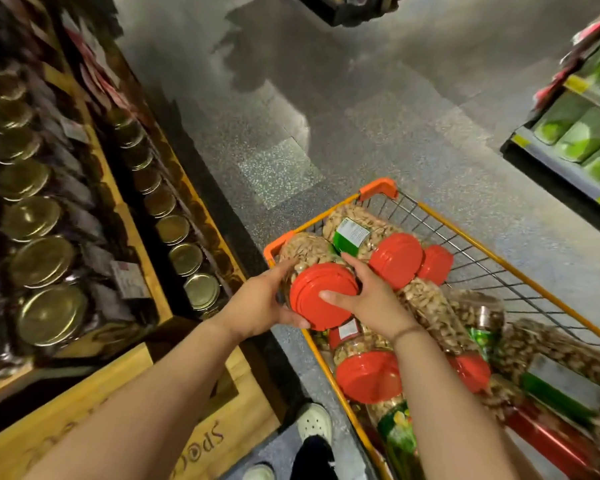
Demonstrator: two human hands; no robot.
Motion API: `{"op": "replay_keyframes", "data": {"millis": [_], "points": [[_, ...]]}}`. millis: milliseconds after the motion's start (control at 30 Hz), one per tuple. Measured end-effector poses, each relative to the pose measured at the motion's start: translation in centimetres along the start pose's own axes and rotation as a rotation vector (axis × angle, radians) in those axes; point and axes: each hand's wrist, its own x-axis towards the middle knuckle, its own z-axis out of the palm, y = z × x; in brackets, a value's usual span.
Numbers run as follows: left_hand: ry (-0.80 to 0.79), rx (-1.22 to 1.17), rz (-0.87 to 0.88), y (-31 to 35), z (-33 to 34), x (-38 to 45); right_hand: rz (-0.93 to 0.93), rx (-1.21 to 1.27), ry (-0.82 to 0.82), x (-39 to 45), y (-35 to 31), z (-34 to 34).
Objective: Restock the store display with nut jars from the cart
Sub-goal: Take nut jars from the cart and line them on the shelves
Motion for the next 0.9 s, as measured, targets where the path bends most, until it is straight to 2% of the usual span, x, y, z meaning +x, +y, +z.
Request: {"op": "replay_keyframes", "data": {"millis": [300, 467, 667, 900], "points": [[-0.018, -0.087, 0.023, 0.4, -0.9, 0.2, -0.03, 0.097, 0.075, 0.3, 0.6, 0.1], [0.01, -0.21, 0.069, 2.1, -1.6, -0.5, -0.107, 0.22, 0.144, -1.3, -0.4, -0.7], [0.124, -0.541, 0.052, 3.7, -1.2, -2.9, -0.231, 0.257, 0.231, -4.1, -3.3, -2.2], [0.28, -0.655, 0.085, 6.5, -2.3, -8.5, -0.369, 0.176, 0.262, -8.2, -7.7, -3.0]]}}
